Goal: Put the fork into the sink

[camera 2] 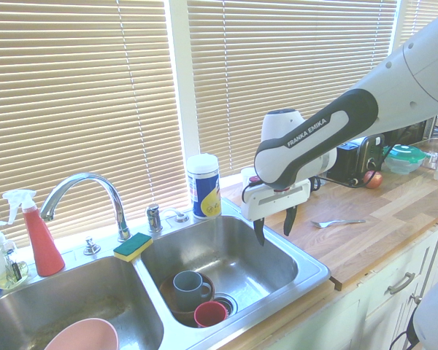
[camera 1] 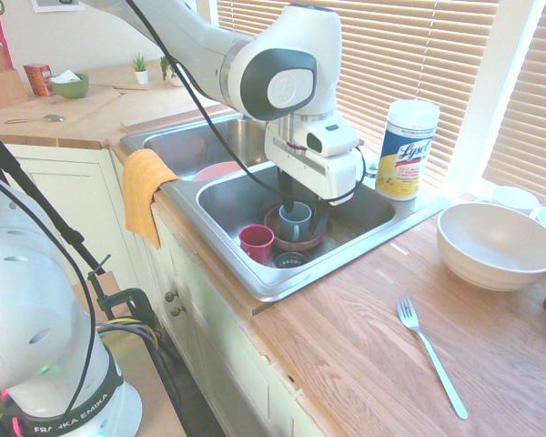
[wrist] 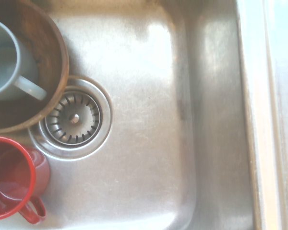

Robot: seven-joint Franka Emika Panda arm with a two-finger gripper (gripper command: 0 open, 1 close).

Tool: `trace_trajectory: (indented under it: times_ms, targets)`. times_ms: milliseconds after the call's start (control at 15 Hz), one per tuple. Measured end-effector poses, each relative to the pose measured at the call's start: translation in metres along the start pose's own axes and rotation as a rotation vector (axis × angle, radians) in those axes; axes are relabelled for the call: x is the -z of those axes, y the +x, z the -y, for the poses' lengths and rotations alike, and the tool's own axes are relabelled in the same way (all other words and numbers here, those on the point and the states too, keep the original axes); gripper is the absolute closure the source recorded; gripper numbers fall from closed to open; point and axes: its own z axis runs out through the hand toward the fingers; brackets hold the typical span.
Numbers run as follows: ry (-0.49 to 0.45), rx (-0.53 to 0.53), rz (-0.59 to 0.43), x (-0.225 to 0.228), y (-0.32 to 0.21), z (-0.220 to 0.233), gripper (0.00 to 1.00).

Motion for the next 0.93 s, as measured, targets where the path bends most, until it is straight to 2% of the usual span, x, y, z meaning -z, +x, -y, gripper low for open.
trace_trajectory:
  times_ms: [133,333,667,933]
  targets:
    - [0.001,0.011,-0.003,0.001,0.000,0.001,0.00]
    - [0.002,0.184,0.037,0.014,0.008,-0.007,0.00]
    - [-0.017,0.470,0.082,0.042,0.082,-0.105,0.00]
    - [-0.037,0.709,0.068,0.021,0.130,-0.162,0.00]
